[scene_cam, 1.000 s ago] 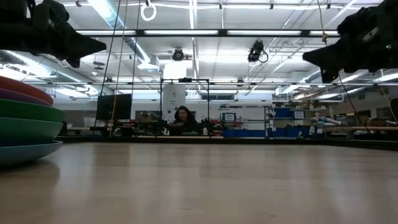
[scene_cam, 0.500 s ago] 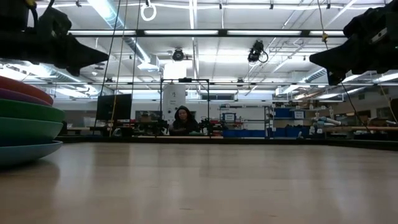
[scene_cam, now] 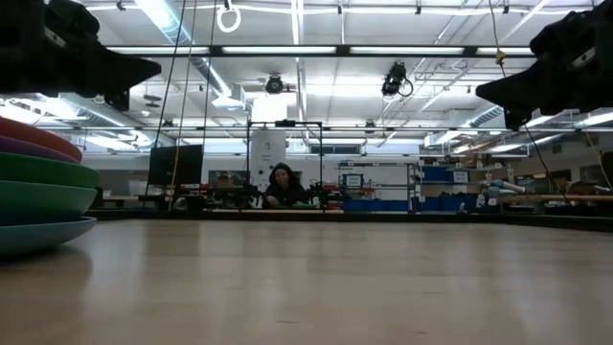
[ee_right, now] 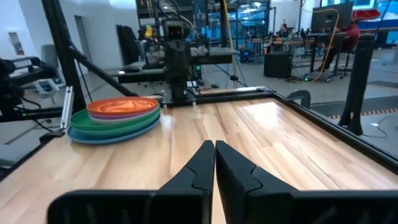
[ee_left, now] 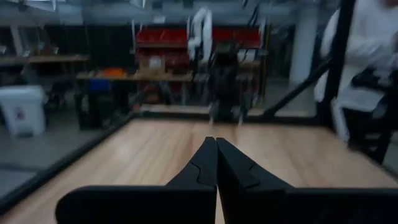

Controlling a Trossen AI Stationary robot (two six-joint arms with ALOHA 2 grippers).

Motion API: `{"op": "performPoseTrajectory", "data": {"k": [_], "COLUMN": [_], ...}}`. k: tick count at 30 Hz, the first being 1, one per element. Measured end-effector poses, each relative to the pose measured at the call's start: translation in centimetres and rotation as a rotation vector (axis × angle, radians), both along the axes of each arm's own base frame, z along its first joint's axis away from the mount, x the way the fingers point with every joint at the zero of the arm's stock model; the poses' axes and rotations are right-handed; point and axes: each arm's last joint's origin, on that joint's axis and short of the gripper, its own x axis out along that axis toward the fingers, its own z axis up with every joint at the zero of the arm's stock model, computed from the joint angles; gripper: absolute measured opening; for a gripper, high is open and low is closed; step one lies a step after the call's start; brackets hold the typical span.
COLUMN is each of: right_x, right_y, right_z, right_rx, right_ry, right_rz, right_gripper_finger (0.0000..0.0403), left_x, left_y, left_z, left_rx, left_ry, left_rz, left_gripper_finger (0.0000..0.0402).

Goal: Stack plastic plates
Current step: Return to Home Position

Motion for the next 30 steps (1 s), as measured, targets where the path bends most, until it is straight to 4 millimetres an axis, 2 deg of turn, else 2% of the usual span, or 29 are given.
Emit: {"op": "performPoseTrajectory", "data": {"k": [10, 15, 30], "right_x": [0.42, 0.63, 0.67], "right_y": [-0.16, -0.33, -0.34], "right_z": [-0.63, -0.86, -0.93], "right_rx": [0.027, -0.074, -0.065], "right_ry": [0.075, 0.115, 0.122], "right_rz": [-0.009, -0.058, -0.060], "right_gripper_finger": [0.0025, 0.0026, 0.0026], "left_x": [0.05, 0.05, 0.04], "left_y": [-0.67, -0.68, -0.67], "left_z": [-0.41, -0.29, -0.26], "left_rx": [0.046, 0.045, 0.045], "left_ry": [0.048, 0.034, 0.030], "left_rz": [-0.067, -0.067, -0.067], "left_gripper_finger": [0.0009, 0.0011, 0.0011]}}
